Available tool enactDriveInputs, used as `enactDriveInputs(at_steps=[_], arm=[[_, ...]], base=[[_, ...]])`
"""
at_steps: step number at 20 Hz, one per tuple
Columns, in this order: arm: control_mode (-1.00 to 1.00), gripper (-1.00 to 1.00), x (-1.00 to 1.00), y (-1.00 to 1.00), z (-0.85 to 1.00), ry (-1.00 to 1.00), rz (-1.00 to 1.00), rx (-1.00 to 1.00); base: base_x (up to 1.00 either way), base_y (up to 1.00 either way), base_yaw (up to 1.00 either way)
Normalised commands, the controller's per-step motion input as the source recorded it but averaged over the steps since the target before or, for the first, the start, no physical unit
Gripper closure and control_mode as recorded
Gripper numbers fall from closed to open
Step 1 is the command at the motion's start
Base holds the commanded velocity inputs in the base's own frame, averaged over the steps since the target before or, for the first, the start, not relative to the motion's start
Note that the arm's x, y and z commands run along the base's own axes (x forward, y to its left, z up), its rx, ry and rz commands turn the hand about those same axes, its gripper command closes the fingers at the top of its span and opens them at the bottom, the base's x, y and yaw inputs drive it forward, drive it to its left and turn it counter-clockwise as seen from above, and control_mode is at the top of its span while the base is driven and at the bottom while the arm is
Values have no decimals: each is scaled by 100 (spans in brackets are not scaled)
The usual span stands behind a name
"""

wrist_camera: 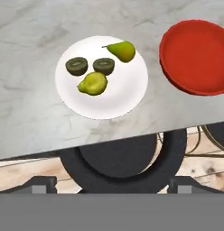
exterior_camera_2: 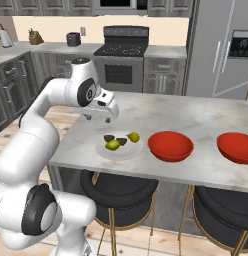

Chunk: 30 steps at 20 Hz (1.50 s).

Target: Take the fruits from the plate on the dining counter and place two fruits in each bowl.

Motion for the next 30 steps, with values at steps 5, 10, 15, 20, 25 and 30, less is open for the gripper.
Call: enactDriveInputs(at_steps=[5, 10, 15, 20, 25, 30], arm=[[-100, -100, 47, -17, -58, 10, -25, 2], [-100, -100, 61, -11, -37, 0, -11, 1], [-100, -100, 25, 26, -72, 0, 0, 2], [-100, -100, 49, 2, -47, 3, 2, 14], [-100, -100, 33, 0, -41, 0, 8, 16], [-100, -100, 41, 3, -46, 0, 3, 0]], base=[[0, 0, 0], [0, 0, 0], [0, 0, 0], [0, 0, 0], [0, 0, 0], [0, 0, 0]])
